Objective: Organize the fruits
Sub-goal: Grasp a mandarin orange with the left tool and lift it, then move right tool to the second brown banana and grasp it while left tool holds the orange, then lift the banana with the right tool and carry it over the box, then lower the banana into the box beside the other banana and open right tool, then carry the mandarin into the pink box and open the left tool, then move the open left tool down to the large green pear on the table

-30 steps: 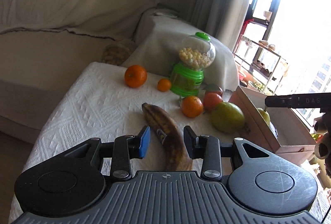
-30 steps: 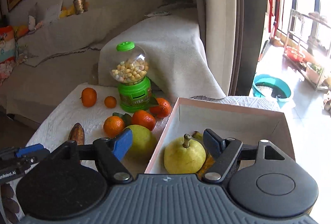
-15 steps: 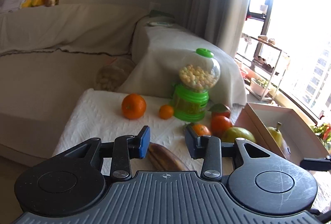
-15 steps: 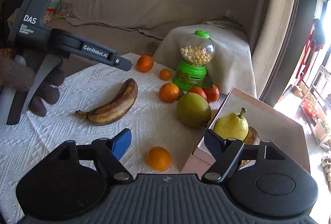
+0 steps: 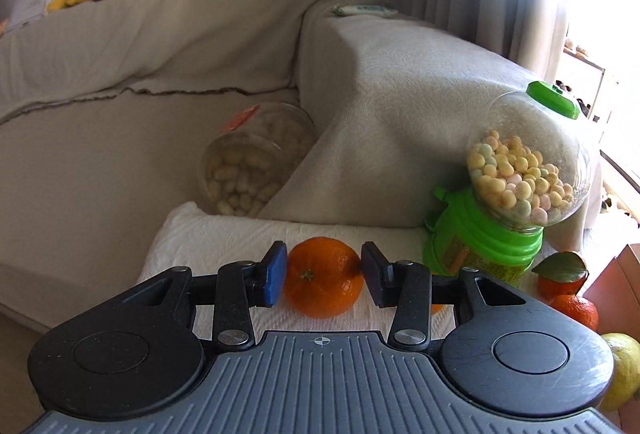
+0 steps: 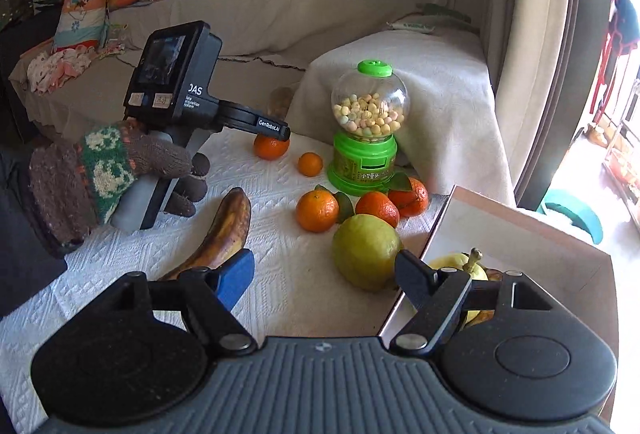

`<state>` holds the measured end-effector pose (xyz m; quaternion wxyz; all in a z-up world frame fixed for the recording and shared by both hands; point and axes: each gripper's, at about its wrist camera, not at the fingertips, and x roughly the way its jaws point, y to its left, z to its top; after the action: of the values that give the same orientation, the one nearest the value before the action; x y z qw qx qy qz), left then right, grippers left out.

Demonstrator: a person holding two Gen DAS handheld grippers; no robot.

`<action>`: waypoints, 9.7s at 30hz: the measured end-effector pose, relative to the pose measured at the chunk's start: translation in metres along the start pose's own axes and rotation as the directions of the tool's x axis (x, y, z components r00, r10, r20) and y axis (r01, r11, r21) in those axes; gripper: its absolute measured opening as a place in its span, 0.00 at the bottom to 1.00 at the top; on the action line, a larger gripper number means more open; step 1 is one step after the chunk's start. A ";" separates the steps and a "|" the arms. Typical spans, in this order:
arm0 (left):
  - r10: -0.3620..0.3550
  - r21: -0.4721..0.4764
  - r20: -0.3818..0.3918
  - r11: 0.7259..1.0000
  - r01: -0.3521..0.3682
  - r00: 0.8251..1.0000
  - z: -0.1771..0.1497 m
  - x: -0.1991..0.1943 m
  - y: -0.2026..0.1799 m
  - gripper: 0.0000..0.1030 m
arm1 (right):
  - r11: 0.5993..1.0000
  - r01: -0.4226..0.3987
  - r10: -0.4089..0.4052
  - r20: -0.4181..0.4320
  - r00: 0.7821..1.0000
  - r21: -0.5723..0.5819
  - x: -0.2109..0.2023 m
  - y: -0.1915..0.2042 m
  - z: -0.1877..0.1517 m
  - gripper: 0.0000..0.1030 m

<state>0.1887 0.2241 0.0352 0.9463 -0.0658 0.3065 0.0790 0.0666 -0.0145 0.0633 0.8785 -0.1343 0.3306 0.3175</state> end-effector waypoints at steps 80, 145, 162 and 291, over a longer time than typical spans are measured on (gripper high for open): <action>-0.275 0.320 -0.164 0.894 0.315 0.947 -0.151 -0.214 -0.091 0.51 | 0.917 -0.029 -0.002 0.077 0.997 0.397 -0.048 -0.053 -0.158 0.73; -0.270 -0.031 -0.092 0.963 0.268 0.959 -0.163 -0.201 0.004 0.53 | 0.996 -0.086 0.090 -0.179 0.980 0.032 0.041 0.057 -0.057 0.41; -0.313 0.039 -0.091 0.948 0.317 0.945 -0.153 -0.227 -0.035 0.53 | 0.995 -0.083 0.081 0.033 0.996 0.058 -0.036 0.044 -0.069 0.35; -0.327 -0.143 -0.042 0.937 0.319 0.944 -0.060 -0.090 -0.095 0.51 | 0.896 0.263 -0.273 -0.023 0.962 0.358 -0.055 -0.061 -0.168 0.84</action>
<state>0.1007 0.1110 0.0470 0.9294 -0.1810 0.3160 -0.0592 -0.0093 -0.1613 -0.0240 0.9279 -0.0119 0.3492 0.1299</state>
